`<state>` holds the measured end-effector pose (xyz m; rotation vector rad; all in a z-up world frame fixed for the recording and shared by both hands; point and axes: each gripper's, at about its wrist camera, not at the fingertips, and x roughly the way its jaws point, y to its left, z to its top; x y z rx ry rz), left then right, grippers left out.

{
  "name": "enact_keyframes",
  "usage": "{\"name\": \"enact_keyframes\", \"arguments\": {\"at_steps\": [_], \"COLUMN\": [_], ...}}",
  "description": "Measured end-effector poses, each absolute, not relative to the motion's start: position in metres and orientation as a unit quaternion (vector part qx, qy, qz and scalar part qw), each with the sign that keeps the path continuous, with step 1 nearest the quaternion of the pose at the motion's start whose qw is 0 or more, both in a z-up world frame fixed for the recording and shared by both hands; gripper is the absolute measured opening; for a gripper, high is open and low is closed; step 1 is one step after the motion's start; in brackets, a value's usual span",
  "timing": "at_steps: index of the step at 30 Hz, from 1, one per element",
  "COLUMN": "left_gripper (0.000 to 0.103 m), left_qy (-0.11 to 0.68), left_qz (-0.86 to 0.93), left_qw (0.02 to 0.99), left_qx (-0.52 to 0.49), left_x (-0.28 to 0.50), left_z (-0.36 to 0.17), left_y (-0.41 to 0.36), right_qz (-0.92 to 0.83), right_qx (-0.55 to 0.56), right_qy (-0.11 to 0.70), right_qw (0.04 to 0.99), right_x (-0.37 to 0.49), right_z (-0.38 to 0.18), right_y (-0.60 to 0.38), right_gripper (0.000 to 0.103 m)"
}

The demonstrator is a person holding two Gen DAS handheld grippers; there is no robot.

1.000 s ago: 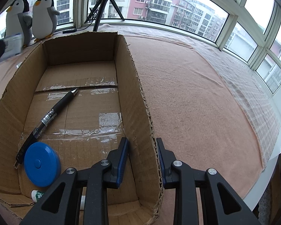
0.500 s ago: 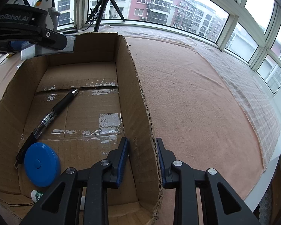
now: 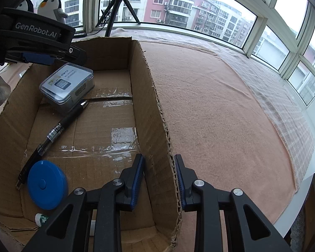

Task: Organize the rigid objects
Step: 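Carry the clear boxed device into the cardboard box and open the left tool, then move the left tool back toward the blue clothespin clip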

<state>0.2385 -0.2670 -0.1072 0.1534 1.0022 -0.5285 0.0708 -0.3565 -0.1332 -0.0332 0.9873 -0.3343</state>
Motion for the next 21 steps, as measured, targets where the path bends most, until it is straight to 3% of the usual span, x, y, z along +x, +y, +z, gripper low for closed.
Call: {"name": "enact_keyframes", "arguments": {"at_steps": [11,21], "left_gripper": [0.074,0.076], "left_qy": [0.455,0.431], "left_qz": [-0.26,-0.243], "left_qw": [0.849,0.868], "left_qx": [0.065,0.041], "left_x": [0.223,0.192], "left_z": [-0.082,-0.052], "left_y": [-0.246,-0.155], "right_qz": [-0.16,-0.16], "right_qx": [-0.017,-0.017], "right_qy": [0.471,0.471], "right_qw": [0.867,0.867], "right_x": [0.074,0.073], "right_z": [-0.132,-0.132], "right_y": [-0.355,-0.355], "right_gripper": [0.026,0.026]}}
